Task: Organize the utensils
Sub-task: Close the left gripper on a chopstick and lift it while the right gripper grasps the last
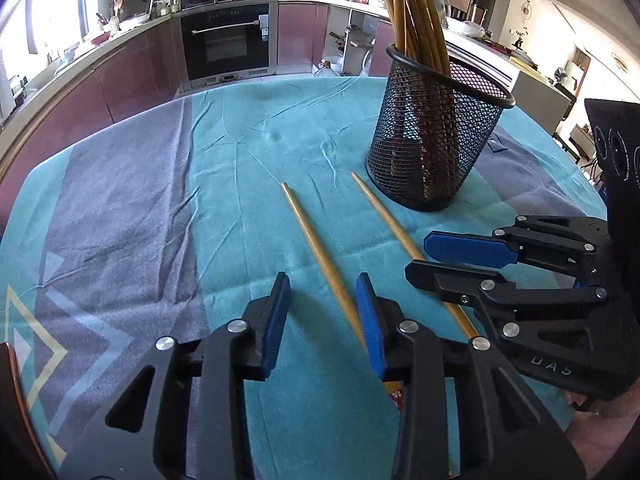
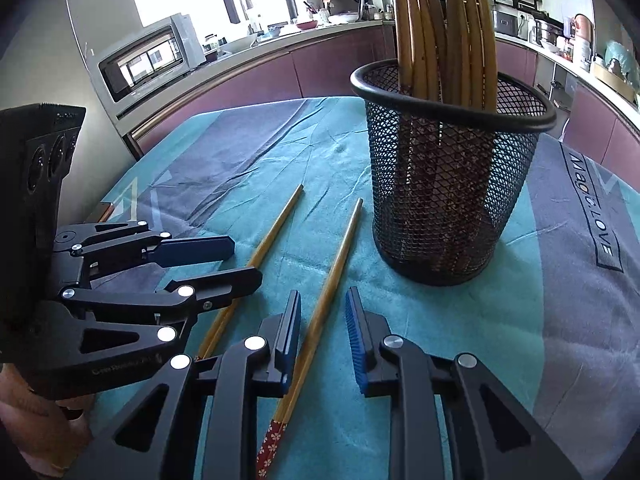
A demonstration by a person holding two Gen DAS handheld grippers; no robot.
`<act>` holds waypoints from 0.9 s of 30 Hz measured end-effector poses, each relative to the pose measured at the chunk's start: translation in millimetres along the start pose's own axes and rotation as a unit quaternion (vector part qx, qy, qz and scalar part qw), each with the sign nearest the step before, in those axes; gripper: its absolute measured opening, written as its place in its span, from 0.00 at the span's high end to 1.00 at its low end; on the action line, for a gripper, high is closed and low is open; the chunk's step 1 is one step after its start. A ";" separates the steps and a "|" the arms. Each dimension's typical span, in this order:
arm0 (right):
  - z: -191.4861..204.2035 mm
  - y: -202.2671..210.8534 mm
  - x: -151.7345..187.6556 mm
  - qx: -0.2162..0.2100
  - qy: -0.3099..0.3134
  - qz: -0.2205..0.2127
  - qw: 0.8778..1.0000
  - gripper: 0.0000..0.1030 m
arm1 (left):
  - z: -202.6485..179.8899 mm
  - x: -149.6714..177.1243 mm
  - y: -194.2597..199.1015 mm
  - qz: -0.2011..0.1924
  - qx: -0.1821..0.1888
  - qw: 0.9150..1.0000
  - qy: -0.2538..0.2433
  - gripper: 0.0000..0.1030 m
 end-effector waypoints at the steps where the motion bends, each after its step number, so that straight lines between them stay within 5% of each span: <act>1: -0.7 -0.5 -0.3 0.001 -0.002 0.001 1.000 0.84 | -1.0 -0.1 -0.5 -0.001 -0.003 1.000 -0.001 0.70; 27: -8.0 15.4 -1.3 -0.028 -0.016 -0.017 0.999 0.95 | 3.3 1.6 3.2 -0.003 0.010 0.999 0.040 0.92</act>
Point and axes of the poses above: each gripper's, at about its wrist camera, not at the fingertips, and y roughly against the way its jaws point, z to its left, x to its underside, the point moved 1 cm from there along -y, roughly the way its jaws point, and after that the axes turned 8 degrees about y, right-handed, at the moved point
